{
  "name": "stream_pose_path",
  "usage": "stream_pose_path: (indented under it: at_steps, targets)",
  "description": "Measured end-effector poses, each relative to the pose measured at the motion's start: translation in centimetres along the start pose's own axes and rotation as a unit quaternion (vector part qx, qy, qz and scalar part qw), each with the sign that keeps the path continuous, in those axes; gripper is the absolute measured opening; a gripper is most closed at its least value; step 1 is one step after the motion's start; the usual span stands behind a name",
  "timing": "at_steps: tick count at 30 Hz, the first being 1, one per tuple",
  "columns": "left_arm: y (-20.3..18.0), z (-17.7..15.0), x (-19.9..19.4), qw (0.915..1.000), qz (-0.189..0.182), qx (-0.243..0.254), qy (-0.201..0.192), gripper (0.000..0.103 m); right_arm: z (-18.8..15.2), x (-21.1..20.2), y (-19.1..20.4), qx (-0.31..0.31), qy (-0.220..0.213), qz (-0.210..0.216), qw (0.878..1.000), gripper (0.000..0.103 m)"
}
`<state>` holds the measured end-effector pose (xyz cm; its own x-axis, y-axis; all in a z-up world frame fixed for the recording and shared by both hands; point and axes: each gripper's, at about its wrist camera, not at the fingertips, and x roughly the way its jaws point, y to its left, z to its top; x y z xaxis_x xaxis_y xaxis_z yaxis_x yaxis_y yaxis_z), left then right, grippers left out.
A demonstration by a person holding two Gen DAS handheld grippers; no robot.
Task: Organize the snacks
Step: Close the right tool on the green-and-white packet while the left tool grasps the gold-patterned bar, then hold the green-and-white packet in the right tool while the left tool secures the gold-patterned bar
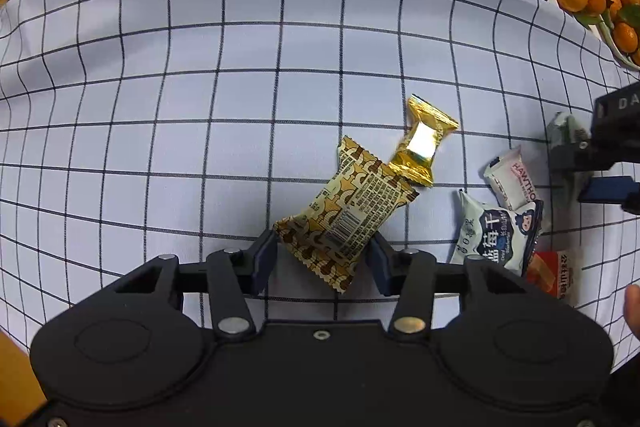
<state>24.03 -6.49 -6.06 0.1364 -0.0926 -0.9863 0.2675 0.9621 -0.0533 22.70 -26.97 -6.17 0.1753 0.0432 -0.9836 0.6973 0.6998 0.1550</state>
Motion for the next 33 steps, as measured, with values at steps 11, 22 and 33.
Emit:
stream_pose_path:
  at_steps: [11, 22, 33]
  targets:
    - [0.1, 0.8, -1.7, 0.9993, -0.002, 0.006, -0.038, 0.042, 0.7, -3.3, -2.1, 0.006, -0.028, 0.011, 1.0, 0.032]
    - [0.4, 0.8, -1.3, 0.9996, -0.014, -0.007, -0.023, 0.047, 0.6, -4.2, -2.9, 0.01, -0.026, 0.017, 0.999, 0.032]
    - [1.8, 1.4, -3.0, 0.9984, -0.032, -0.03, -0.034, 0.046, 0.6, -5.3, -3.5, 0.007, -0.03, 0.033, 0.999, 0.032]
